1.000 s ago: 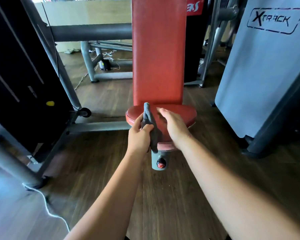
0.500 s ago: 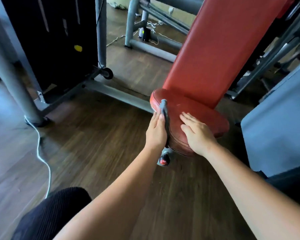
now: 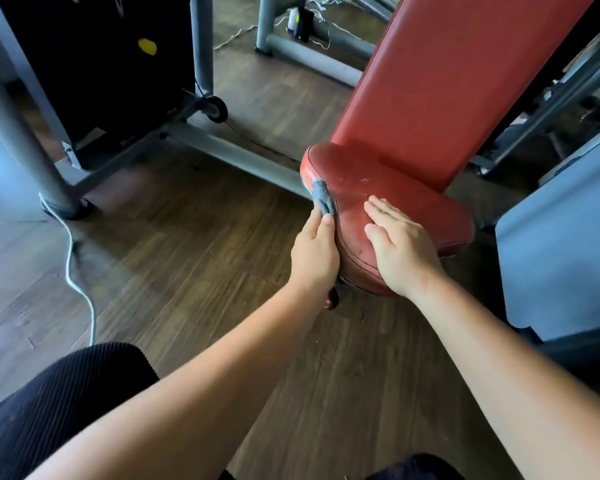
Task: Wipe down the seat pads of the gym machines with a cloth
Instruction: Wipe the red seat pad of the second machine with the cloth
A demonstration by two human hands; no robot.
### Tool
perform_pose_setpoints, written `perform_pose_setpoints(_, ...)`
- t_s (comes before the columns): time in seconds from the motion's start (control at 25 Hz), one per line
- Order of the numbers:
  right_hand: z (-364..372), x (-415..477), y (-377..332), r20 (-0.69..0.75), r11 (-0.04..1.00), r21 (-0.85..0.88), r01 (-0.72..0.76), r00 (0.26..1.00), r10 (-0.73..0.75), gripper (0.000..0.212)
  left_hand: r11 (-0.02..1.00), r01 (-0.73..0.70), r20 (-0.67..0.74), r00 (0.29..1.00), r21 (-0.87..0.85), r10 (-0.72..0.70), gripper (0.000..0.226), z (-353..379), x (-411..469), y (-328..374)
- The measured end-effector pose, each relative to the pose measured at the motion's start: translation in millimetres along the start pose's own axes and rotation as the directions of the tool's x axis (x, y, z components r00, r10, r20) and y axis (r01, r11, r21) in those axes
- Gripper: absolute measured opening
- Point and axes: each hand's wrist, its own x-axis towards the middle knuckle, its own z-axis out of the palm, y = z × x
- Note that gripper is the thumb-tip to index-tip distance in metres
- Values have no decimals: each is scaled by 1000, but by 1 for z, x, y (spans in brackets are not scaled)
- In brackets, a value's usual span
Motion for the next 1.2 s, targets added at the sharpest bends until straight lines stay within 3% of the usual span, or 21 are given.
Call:
perform_pose_setpoints(0.16,2,1,-2,-17,1000,-24,2,1000,-3,44,992,-112,66,991,-56,115,44,-5,-59,-15)
perform_pose_setpoints(0.24,3,1,-2,-21,999,-32,4,1000,-5,43,996,-87,57,995,31,85,44,-5,-25,-15)
perform_pose_setpoints(0.36,3,1,-1,-35,999,-37,2,999,-3,43,1000,-23,26,999,21,22,43,-2,9,-7)
perform_pose_setpoints(0.52,5,1,-1,-48,999,-32,-3,999,2,43,988,-142,103,983,-67,149,52,-3,-49,-26)
perform_pose_setpoints(0.72,5,2,0,-43,1000,-24,-2,999,1,46,1000,-17,21,1000,13,17,67,0,33,-13)
perform_pose_setpoints(0.88,8,2,2,-44,1000,-14,0,999,-1,55,997,-60,105,992,-47,65,63,2,-21,-22)
perform_pose_setpoints(1.04,8,2,4,-57,1000,13,0,998,1,54,986,-110,24,994,124,108,67,7,60,-7)
perform_pose_setpoints(1.2,7,1,5,-66,999,32,-6,998,8,52,987,-2,-107,994,163,19,60,0,142,14)
